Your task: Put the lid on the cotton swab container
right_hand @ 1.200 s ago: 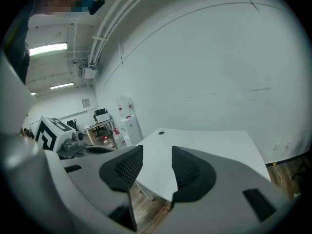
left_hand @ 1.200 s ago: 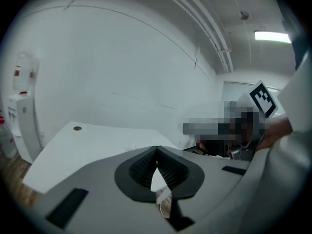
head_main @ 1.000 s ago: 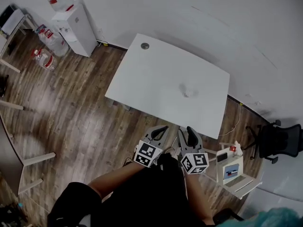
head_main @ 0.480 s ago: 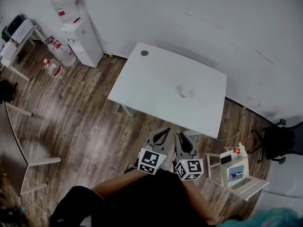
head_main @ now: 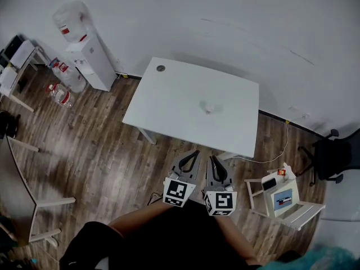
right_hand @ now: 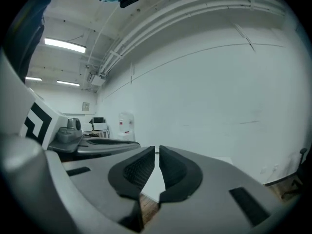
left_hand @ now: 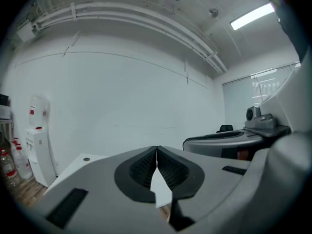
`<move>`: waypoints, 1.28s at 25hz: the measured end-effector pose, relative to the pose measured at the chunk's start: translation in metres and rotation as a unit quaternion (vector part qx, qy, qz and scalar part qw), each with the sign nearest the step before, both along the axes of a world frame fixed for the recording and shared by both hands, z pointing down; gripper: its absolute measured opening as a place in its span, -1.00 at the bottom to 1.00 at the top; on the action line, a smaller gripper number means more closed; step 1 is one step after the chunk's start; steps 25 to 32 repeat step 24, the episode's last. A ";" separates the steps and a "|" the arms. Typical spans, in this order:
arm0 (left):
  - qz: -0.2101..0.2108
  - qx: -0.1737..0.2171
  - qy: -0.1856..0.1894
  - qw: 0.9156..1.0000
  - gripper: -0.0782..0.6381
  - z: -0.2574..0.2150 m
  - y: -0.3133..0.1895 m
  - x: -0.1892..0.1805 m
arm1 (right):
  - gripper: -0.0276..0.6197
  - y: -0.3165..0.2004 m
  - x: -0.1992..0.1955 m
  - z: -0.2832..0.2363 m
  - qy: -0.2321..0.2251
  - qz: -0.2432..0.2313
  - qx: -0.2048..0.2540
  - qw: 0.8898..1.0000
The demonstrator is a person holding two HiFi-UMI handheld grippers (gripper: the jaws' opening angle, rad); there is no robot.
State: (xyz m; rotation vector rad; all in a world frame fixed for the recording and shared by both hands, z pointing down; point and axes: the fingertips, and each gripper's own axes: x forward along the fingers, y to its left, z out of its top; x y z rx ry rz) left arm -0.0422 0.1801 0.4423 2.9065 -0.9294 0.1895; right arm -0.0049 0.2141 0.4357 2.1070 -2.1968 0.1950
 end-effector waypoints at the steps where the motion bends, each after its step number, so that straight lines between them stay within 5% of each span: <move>1: 0.001 0.001 0.000 1.000 -0.75 0.000 0.002 -0.001 | -0.77 0.002 0.000 0.001 0.000 0.003 -0.001 1.000; 32: 0.016 0.002 0.003 1.000 -0.74 0.016 -0.025 -0.037 | -0.79 -0.039 -0.054 0.024 0.004 -0.003 -0.026 1.000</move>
